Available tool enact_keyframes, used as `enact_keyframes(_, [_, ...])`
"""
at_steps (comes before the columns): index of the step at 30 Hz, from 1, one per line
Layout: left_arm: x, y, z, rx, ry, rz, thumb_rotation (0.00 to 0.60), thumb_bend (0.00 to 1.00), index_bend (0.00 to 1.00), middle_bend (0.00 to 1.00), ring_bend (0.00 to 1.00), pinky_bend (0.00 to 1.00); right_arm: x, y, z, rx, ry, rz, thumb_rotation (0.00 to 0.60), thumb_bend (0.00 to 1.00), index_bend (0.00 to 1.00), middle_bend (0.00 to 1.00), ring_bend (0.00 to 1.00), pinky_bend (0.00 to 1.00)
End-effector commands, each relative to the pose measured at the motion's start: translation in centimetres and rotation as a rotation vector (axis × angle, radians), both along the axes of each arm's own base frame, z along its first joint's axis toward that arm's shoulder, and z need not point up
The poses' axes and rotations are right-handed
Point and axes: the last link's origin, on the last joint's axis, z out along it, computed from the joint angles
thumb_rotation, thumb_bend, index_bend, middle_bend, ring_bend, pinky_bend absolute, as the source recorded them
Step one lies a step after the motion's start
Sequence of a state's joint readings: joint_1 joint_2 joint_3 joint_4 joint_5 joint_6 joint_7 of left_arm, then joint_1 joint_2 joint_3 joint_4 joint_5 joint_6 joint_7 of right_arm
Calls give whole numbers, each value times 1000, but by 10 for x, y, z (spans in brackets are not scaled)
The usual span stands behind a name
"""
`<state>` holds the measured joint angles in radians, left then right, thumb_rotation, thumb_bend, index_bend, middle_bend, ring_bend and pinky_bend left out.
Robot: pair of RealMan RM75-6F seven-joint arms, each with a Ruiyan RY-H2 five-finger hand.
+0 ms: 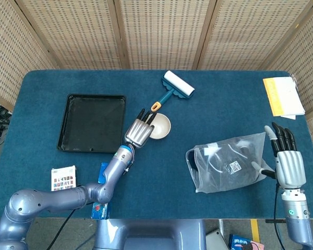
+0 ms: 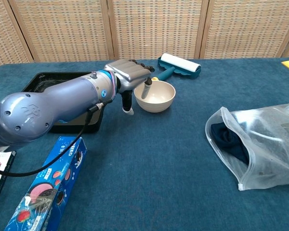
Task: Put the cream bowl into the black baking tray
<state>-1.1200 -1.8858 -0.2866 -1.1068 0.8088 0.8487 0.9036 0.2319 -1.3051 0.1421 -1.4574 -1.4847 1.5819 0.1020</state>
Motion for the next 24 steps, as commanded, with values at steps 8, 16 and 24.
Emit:
enact_keyframes(8, [2,2,-17,-16,15,2,600,213,516,0,0,0,-1,-1,1,-3,-6,-1,600,196,50,0,0,38])
enact_keyframes(16, [1,2,-23,4,19,-10,600,400,599,0,0,0,0,-1,1,-3,-10,6,600,197,54,0,0,38])
enact_keyframes(24, [-4,4,-13,45,13,-39,600,463,632,0,0,0,0,0,0,1,-11,14,600,196,57,0,0,38])
